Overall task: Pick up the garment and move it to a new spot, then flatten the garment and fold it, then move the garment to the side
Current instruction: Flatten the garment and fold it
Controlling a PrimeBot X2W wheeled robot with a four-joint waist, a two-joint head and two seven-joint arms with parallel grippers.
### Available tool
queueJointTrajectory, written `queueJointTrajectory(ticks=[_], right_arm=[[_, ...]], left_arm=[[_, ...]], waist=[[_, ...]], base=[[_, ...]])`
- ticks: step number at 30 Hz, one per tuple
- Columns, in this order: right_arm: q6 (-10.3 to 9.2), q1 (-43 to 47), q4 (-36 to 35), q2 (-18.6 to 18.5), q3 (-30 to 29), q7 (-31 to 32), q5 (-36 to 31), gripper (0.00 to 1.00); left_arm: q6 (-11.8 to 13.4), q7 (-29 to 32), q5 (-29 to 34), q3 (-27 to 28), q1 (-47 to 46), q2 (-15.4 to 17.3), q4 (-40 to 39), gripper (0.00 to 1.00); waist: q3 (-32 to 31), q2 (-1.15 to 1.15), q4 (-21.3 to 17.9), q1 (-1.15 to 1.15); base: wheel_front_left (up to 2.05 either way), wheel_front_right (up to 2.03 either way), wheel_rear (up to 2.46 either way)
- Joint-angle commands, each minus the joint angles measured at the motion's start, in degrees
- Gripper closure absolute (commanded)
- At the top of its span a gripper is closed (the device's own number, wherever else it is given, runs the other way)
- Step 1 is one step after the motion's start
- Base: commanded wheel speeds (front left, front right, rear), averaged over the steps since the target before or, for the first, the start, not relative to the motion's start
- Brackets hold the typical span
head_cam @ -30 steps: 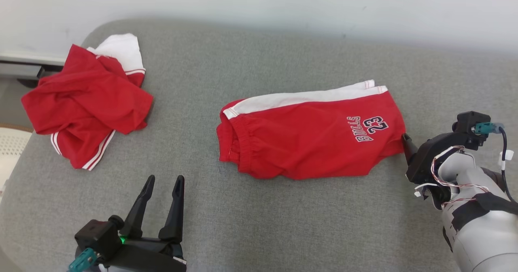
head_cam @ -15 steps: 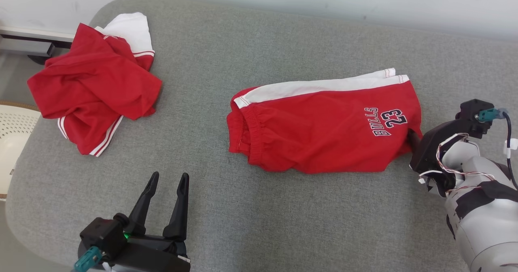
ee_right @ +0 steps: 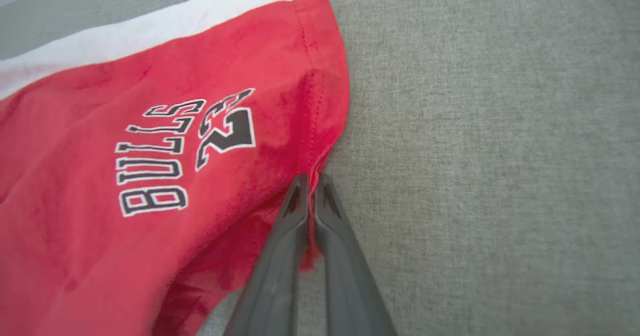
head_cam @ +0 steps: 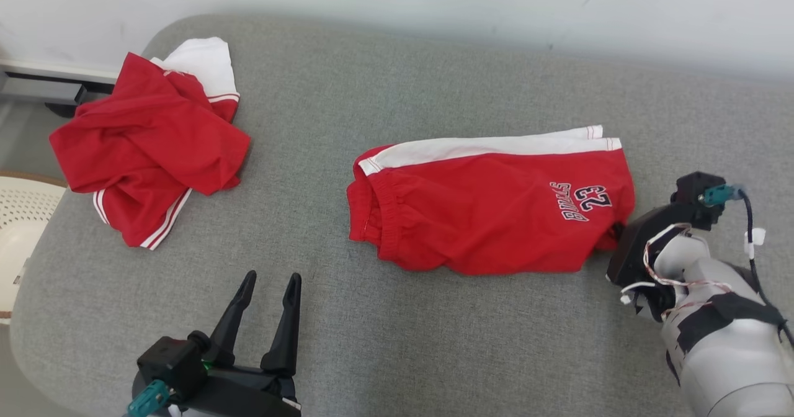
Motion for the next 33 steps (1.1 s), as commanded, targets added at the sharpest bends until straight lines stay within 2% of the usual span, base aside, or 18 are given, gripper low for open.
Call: queueJointTrajectory(ticks=[1,9,16,21,29,30,31,33], right_arm=[[-0.02,1.5,0.0,0.3,0.2,-0.3,-0.5,1.0],[-0.02,5.5,-4.8,0.6,4.6,-1.4,1.0,1.0],[-0.02,10.2,-12.5,0.7,6.5,2.6,2.5,1.0],[-0.02,15.5,-22.2,0.8,7.8,7.8,4.0,1.0],[-0.02,27.2,-43.2,0.7,8.2,18.2,7.5,1.0],[-0.02,28.3,-45.6,0.7,8.0,19.0,7.5,0.94],[-0.02,29.6,-47.4,0.8,7.8,20.0,7.5,0.0],[-0.02,31.3,-50.9,0.8,7.6,21.3,8.5,0.0]], left_arm=[[-0.4,-0.3,0.2,0.0,0.2,0.2,0.1,0.0],[0.0,-0.3,0.1,-0.1,1.6,0.5,0.1,0.0],[0.3,-0.3,-0.4,-0.1,2.0,0.7,0.2,0.0],[0.4,-0.3,-0.5,-0.3,1.8,0.9,0.4,0.0],[0.7,-0.3,-1.0,-0.4,1.4,1.1,0.5,0.0],[0.8,-0.3,-1.0,-0.4,1.3,1.1,0.5,0.0],[0.8,-0.3,-1.0,-0.4,1.1,1.1,0.5,0.0],[0.9,-0.3,-1.1,-0.5,0.9,1.2,0.6,0.0]], waist=[[-0.8,-0.01,-0.3,0.0],[-2.8,-0.01,-2.2,0.0],[-3.4,-0.01,-3.1,0.0],[-3.5,-0.01,-3.3,0.0],[-3.2,-0.01,-3.5,0.0],[-3.1,-0.01,-3.6,0.0],[-3.0,-0.01,-3.7,0.0],[-2.9,-0.01,-3.8,0.0]], base=[[0.0,0.0,0.0],[0.0,0.0,0.0],[0.0,0.0,0.0],[0.0,0.0,0.0],[0.0,0.0,0.0],[0.0,0.0,0.0],[0.0,0.0,0.0],[0.0,0.0,0.0]])
